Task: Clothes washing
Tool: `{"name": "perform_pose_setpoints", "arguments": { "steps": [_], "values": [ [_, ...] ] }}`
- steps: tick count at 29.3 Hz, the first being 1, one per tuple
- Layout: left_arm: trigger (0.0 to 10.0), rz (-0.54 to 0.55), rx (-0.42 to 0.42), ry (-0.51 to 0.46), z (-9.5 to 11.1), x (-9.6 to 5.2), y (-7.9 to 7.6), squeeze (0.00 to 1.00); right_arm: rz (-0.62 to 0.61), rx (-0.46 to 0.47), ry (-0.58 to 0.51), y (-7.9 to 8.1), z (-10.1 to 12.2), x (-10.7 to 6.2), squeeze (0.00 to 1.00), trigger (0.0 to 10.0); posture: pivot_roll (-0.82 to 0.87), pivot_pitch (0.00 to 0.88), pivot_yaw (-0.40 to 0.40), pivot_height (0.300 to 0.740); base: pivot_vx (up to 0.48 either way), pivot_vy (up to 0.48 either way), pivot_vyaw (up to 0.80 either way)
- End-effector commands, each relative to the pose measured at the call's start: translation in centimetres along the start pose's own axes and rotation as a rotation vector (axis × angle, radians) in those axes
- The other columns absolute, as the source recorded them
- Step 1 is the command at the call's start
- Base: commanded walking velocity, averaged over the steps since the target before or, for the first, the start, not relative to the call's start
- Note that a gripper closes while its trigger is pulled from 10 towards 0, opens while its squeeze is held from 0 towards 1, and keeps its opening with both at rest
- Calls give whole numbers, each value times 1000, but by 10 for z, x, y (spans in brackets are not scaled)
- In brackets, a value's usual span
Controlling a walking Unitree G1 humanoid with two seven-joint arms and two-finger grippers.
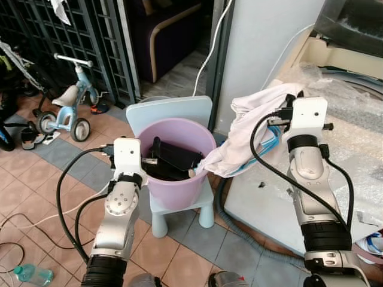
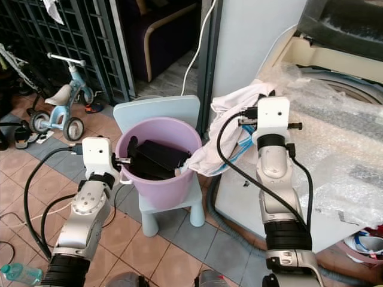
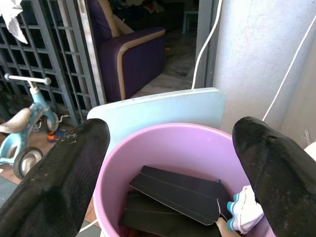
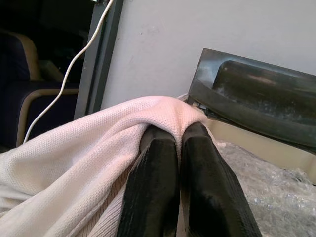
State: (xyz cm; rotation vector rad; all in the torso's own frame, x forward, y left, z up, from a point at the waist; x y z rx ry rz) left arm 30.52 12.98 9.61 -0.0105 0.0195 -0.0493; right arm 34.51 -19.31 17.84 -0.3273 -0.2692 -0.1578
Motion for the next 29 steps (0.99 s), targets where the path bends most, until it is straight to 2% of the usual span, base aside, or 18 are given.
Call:
{"name": "perform_pose_setpoints", "arguments": {
  "steps": [1, 12, 21, 26, 29],
  "values": [
    [10000, -6, 0, -29, 6, 0, 0, 0, -30, -16, -58, -3, 15, 8, 0, 10000, -25, 0, 16, 740, 341, 0, -788],
    [10000, -25, -19, -19, 4, 0, -3, 0, -65, -45, -66, -10, 16, 13, 0, 10000, -30, 0, 23, 740, 388, -66, -788],
    [10000, -69, -7, -30, 4, -3, -14, 0, -59, -50, -80, -7, 17, 14, 0, 10000, -30, 0, 27, 740, 0, 0, -788],
    [10000, -70, -15, -47, 7, -3, -12, 0, -10, -31, -106, -4, 21, 17, 0, 10000, -29, 0, 25, 740, 0, 0, -308],
    [10000, -75, -11, -54, 7, -3, -12, 0, 109, -80, -168, 9, 31, 20, 0, 10000, -29, 0, 26, 740, 0, 0, 0]
  ]
}}
Point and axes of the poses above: a point about 5 cm out from each wrist's last joint towards the gripper, its own x axis pointing out of the wrist towards the gripper, its own z axis along the axis of the wrist's last joint, y = z × x, the point moved 2 cm from there along x, pointing out of the wrist towards the gripper, and after that the axes turned 2 degrees about -x, right-handed, at the moved point
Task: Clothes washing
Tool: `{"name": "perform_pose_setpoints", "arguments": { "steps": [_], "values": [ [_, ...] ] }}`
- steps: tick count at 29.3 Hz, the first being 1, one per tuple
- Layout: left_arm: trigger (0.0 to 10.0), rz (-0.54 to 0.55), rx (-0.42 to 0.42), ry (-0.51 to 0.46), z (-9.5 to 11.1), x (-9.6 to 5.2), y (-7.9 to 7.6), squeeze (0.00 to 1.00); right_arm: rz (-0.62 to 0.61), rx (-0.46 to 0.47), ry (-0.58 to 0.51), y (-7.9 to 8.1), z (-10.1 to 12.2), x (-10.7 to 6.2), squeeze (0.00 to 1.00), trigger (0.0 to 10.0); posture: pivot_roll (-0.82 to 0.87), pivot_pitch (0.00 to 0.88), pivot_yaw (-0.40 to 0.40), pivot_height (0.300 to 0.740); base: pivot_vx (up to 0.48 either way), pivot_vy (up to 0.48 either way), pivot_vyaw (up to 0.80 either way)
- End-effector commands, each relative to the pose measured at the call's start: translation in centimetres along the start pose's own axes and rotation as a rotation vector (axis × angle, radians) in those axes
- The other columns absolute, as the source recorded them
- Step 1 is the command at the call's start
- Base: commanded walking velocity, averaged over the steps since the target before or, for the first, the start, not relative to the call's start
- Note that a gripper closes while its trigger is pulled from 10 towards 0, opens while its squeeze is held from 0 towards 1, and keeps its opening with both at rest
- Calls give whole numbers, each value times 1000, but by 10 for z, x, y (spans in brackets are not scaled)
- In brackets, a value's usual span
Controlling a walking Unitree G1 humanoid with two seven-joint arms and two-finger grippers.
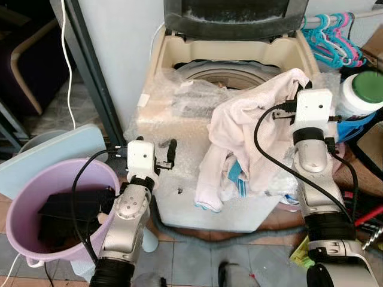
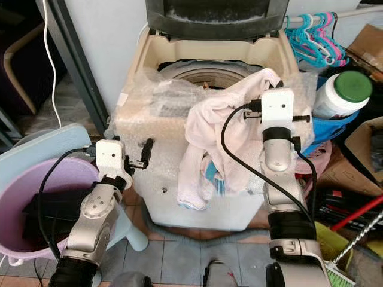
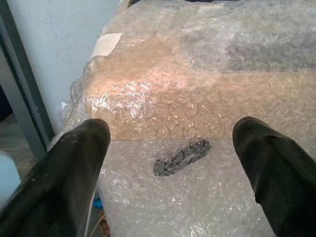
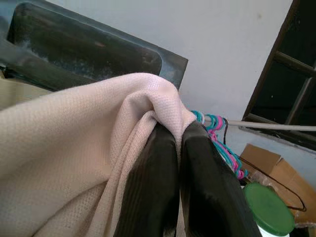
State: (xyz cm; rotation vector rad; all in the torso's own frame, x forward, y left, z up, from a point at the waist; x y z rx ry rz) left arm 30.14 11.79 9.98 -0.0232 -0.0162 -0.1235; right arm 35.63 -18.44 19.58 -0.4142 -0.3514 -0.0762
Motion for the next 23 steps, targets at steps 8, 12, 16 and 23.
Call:
{"name": "perform_pose_setpoints", "arguments": {
  "steps": [8, 12, 16, 23],
  "values": [
    [10000, 8, 11, 4, 0, -5, 4, 0, 125, 91, -51, 7, 18, 21, 0, 10000, -15, 0, 25, 740, 39, 0, 0],
    [10000, 49, 10, 48, -11, -13, 14, 0, 167, 89, -81, 7, 25, 29, 0, 10000, -9, 0, 27, 740, 315, 0, 0],
    [10000, 99, -6, 116, -24, -22, 25, 0, 193, 83, -132, 7, 40, 44, 0, 10000, -3, 18, 33, 740, 320, 0, 0],
    [10000, 148, -16, 125, -23, -29, 35, 0, 236, 104, -251, 4, 80, 70, 0, 10000, 4, 56, 28, 740, 297, 0, 192]
  ]
}}
Point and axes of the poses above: a point about 5 cm out from each wrist's last joint towards the gripper, its own x axis pointing out of the wrist towards the gripper, its own z axis along the axis of the wrist's last joint, y = z × x, the point moved 2 cm from there along x, pointing out of the wrist towards the gripper, and after that the axes turned 2 degrees about -x, right-handed, at the moved point
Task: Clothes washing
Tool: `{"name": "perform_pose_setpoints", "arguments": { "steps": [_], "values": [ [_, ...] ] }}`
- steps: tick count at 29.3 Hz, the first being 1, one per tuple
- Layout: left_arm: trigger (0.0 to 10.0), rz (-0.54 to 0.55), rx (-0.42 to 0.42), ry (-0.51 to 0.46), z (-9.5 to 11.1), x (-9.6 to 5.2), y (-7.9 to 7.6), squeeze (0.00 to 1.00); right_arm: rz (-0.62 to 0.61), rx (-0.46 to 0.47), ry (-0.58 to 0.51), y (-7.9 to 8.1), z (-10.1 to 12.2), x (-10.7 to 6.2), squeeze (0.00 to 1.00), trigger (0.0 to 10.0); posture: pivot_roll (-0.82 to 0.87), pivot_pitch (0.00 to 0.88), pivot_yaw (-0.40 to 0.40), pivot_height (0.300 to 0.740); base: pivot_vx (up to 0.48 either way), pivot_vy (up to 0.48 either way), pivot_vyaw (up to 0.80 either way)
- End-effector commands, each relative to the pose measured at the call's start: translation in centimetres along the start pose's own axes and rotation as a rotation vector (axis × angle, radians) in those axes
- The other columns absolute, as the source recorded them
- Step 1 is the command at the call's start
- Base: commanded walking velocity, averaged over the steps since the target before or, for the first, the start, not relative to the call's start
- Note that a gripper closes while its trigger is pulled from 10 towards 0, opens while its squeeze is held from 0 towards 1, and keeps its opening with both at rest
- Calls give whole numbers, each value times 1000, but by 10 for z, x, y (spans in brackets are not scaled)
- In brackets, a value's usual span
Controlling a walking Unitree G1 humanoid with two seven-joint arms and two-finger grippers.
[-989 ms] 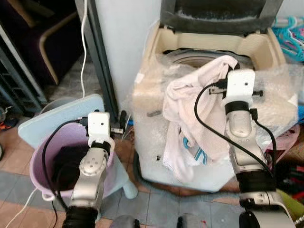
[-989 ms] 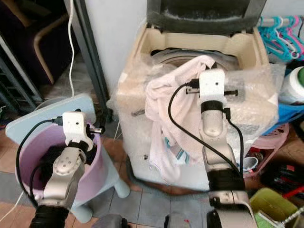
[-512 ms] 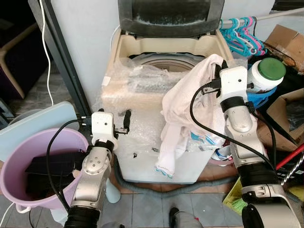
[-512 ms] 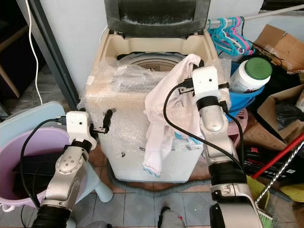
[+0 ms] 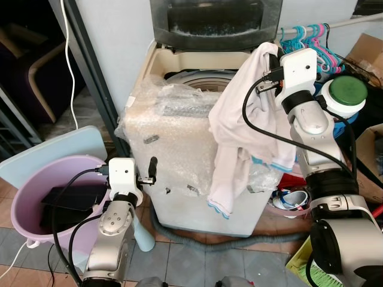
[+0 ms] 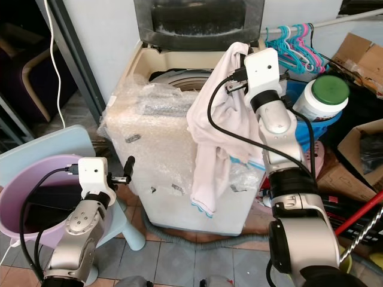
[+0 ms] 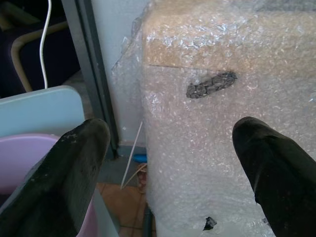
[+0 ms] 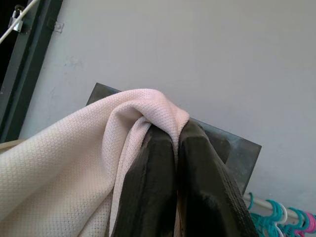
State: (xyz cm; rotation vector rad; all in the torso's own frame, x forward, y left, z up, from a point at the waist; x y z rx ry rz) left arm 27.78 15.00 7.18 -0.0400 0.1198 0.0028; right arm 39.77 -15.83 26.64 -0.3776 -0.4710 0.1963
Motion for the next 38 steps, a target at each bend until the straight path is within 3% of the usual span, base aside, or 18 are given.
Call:
{"name": "perform_pose_setpoints", "arguments": {
  "steps": [1, 6, 9, 10, 12, 13, 15, 16, 21, 23, 25, 28, 29, 30, 31, 35, 36, 38],
  "values": [
    [10000, 21, 6, -9, 4, -1, 5, 0, 11, 14, -85, 1, 21, 11, 0, 10000, 5, 57, 26, 740, 270, 0, 456],
    [10000, 9, 3, 16, -1, -6, 2, 0, 31, 23, -110, 5, 29, 23, 0, 10000, 16, 56, 18, 740, 339, 0, 436],
    [10000, 5, 2, 18, 0, -5, 0, 0, 7, 6, -126, -2, 40, 37, 0, 10000, 19, 57, 15, 740, 314, 0, 140],
    [10000, 24, 10, 20, -1, -5, 2, 0, -52, 26, -101, -15, 45, 46, 0, 10000, 20, 57, 14, 740, 0, 0, 0],
    [10000, 29, 9, 22, -1, -5, 2, 0, -79, 32, -89, -21, 48, 50, 0, 10000, 21, 57, 12, 740, 0, 0, 0],
    [10000, 20, 3, 31, -2, -6, 1, 0, -141, 24, -72, -35, 54, 55, 0, 10000, 23, 56, 9, 740, 0, 0, 0],
    [10000, 17, 3, 33, -2, -6, 0, 0, -169, 22, -63, -41, 56, 57, 0, 10000, 23, 56, 8, 740, 0, 0, 0],
    [10000, 13, 4, 36, -3, -6, -2, 0, -230, 58, -28, -58, 62, 63, 0, 10000, 27, 54, 3, 740, 0, 0, 0],
    [10000, 14, 5, 39, -3, -7, -3, 0, -271, 68, 6, -74, 68, 67, 0, 10000, 34, 54, -6, 740, 0, 0, 0],
    [10000, 18, 7, 41, -3, -7, -3, 0, -275, 59, 46, -74, 63, 67, 0, 10000, 34, 54, -10, 740, 0, 0, 0],
    [10000, 24, 9, 43, -4, -7, -3, 0, -230, 53, 115, -62, 49, 66, 0, 10000, 36, 53, -12, 740, 0, 0, 0],
    [10000, 26, 11, 45, -4, -7, -4, 0, -76, 52, 290, -33, 10, 57, 0, 10000, 36, 51, -14, 740, 0, 0, 0],
    [10000, 23, 17, 44, -4, -6, -4, 0, -43, 68, 382, -22, -14, 46, 0, 10000, 36, 51, -15, 740, 0, 0, 0],
    [10000, 23, 17, 44, -4, -6, -4, 0, -43, 68, 382, -22, -14, 46, 0, 10000, 36, 51, -15, 740, 0, 0, 0],
    [10000, 24, 18, 43, -4, -5, -5, 0, -12, 75, 437, -15, -29, 38, 1000, 10000, 37, 50, -15, 740, 0, 0, 0],
    [10000, 24, 21, 45, -4, -5, -5, 0, 13, 74, 475, -12, -47, 24, 1000, 10000, 33, 50, -14, 740, 0, 0, 0],
    [10000, 23, 22, 47, -5, -5, -5, 0, -4, 82, 447, -16, -46, 23, 1000, 10000, 32, 50, -13, 740, 0, 0, 0],
    [10000, 17, 41, 35, -3, -5, -6, 0, -89, 111, 247, -36, -21, 30, 1000, 10000, 33, 48, -13, 740, 0, 0, 0]
  ]
}}
Point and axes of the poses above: a point about 5 cm out from each wrist's last joint towards the gripper, its own x axis pointing out of the wrist towards the gripper, its own z axis along the axis of the wrist's last joint, y = z × x, the point moved 2 cm from there along x, pointing out of the wrist towards the gripper, and after that the axes turned 2 degrees about -x, right-handed, at the moved point
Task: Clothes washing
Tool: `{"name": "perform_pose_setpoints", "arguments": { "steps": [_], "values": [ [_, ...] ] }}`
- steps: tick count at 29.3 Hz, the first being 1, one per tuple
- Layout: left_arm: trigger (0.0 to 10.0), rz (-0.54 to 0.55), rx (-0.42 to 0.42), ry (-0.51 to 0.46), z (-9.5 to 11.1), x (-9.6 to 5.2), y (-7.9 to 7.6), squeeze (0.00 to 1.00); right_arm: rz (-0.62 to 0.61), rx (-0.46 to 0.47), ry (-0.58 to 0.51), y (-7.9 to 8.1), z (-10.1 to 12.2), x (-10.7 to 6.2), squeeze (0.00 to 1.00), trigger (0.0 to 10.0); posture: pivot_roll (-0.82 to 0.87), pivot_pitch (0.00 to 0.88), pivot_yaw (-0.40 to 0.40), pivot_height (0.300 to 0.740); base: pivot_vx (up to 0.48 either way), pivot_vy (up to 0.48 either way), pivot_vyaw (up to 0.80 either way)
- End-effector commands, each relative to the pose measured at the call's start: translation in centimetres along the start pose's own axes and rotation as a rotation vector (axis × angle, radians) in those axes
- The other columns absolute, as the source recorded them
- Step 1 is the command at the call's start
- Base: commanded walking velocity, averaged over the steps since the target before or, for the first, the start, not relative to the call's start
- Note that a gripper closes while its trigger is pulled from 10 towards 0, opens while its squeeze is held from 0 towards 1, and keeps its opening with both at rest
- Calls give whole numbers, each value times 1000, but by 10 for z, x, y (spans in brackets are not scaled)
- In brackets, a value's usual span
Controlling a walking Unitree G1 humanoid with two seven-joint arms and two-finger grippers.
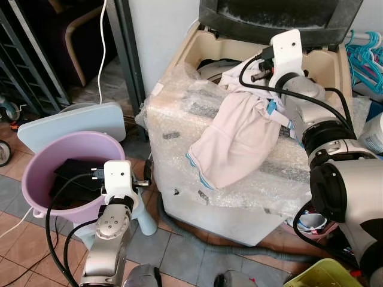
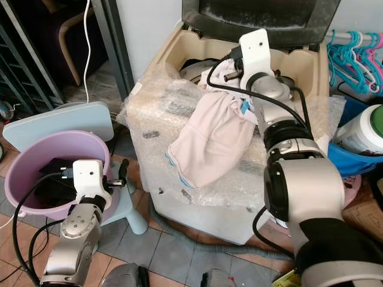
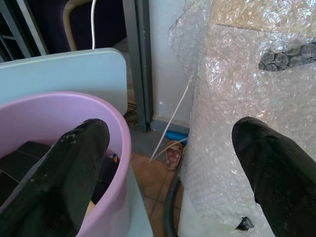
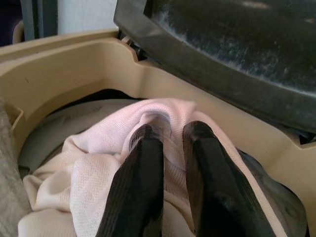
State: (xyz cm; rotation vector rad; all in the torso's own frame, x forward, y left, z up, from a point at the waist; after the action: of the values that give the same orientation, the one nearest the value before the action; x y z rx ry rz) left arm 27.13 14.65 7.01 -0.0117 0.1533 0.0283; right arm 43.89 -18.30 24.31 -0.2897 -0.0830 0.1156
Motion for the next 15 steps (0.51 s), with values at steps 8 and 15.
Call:
{"name": "perform_pose_setpoints", "arguments": {
  "steps": [8, 15],
  "values": [
    [10000, -25, 17, 5, -3, 0, -5, 0, 187, -18, -309, -18, 29, -33, 1000, 10000, 20, 42, -9, 740, 0, 0, 0],
    [10000, -36, 22, 28, -8, 0, -5, 0, 723, -138, -176, -2, -8, -107, 1000, 10000, -3, 37, 6, 740, 0, 0, 0]
  ]
}}
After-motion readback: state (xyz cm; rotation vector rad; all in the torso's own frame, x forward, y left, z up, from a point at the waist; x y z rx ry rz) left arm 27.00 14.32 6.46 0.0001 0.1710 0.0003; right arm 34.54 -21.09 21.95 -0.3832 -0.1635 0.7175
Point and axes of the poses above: a point about 5 cm out from each wrist's last joint towards the gripper, its own x axis pointing out of the wrist towards the gripper, its own z axis along the axis of the wrist's last joint, y = z × x, the point moved 2 cm from there along x, pointing out of the wrist towards the gripper, and after that the axes turned 2 degrees about -x, right-handed, at the moved point
